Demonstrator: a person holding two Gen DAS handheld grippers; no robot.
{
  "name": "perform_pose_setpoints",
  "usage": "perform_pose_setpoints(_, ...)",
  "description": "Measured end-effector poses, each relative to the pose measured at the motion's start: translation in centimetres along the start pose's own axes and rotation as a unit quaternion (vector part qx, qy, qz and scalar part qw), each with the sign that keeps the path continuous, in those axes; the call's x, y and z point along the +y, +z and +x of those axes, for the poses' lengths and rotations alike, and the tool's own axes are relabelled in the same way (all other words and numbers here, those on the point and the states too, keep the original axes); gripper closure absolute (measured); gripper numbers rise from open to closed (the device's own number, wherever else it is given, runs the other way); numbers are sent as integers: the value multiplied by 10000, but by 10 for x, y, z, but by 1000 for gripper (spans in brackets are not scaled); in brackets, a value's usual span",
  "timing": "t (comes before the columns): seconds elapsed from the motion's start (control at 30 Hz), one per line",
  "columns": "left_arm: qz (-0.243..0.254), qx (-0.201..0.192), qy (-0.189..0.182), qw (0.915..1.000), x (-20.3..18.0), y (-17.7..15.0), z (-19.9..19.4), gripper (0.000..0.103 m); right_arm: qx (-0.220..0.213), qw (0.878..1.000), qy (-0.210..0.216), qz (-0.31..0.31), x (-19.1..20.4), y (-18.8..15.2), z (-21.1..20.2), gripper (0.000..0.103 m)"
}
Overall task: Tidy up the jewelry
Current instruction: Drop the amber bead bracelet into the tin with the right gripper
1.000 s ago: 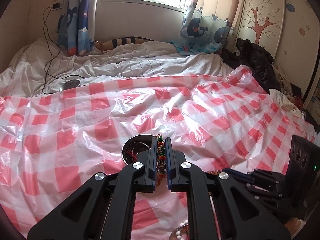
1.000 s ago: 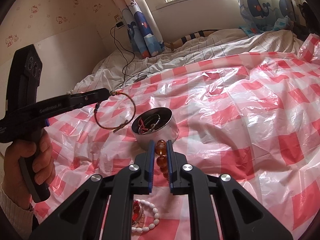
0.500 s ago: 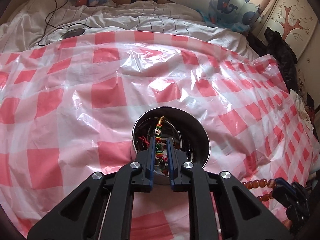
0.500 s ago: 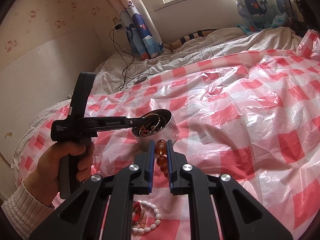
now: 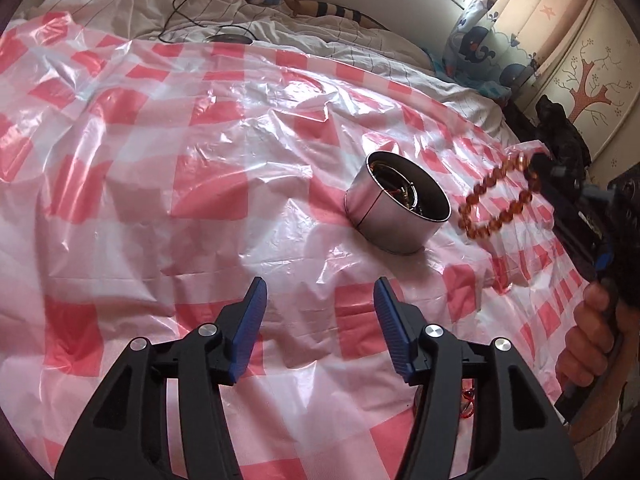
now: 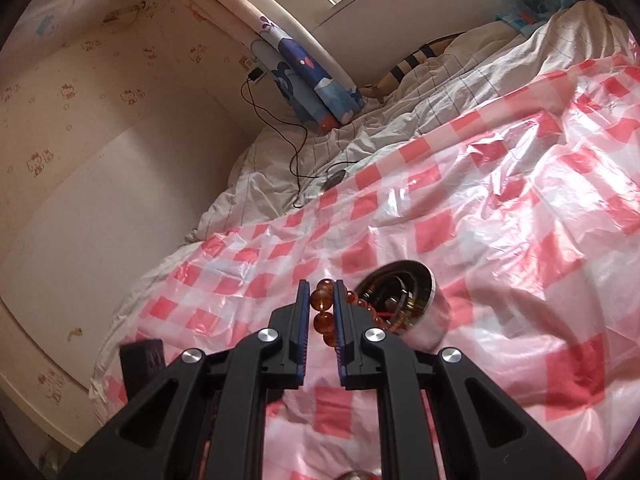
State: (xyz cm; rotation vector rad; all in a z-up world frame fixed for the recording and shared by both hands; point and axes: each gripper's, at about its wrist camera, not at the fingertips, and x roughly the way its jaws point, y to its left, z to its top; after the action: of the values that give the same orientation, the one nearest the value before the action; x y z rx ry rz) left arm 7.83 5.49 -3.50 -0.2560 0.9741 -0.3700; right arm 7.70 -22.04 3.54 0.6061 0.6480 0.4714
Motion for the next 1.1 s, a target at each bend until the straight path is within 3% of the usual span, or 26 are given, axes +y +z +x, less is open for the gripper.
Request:
perform_pose_setpoints(0.1, -46, -34, -118, 9999, 1, 2, -2, 50, -24, 9998, 65, 197, -4, 12, 23, 91)
perform_pose_setpoints(0.23, -12, -105, -163, 9998, -2, 2, -7, 50, 329, 9967, -723, 145, -27, 9, 57, 90)
perform_pose_setpoints(0.27, -16, -103, -165, 9998, -2, 2, -7, 50, 406, 9944, -976, 47, -30, 7, 61, 82)
perform_pose_setpoints(0.33, -11, -83, -160, 9998, -3, 2, -6, 50, 360, 9916, -1233, -170, -31, 3, 56, 65)
perform_pose_setpoints(0.53, 211, -21, -115, 9997, -16, -3, 0, 50, 114, 9870, -1458, -660, -17, -9, 5, 58)
perform_pose_setpoints(0.7, 688, -16, 130, 9975, -38, -12, 6, 49, 587, 9747, -1845, -1118, -15, -59, -29, 49)
perform_pose_setpoints(0.87, 873, -2, 219, 9959, -46, -17, 10, 43, 1474, 9708, -1673, -884, -31, -97, -28, 49)
perform_pose_setpoints(1.0, 934, 93, 45, 9956, -44, -15, 8, 43, 1694, 9502, -1940, -1752, -13, -109, -23, 49)
perform_pose_setpoints(1.1, 1330, 299, -350, 9901, -55, -19, 5, 43, 1769, 9383, -2154, -2048, -11, -115, -22, 49)
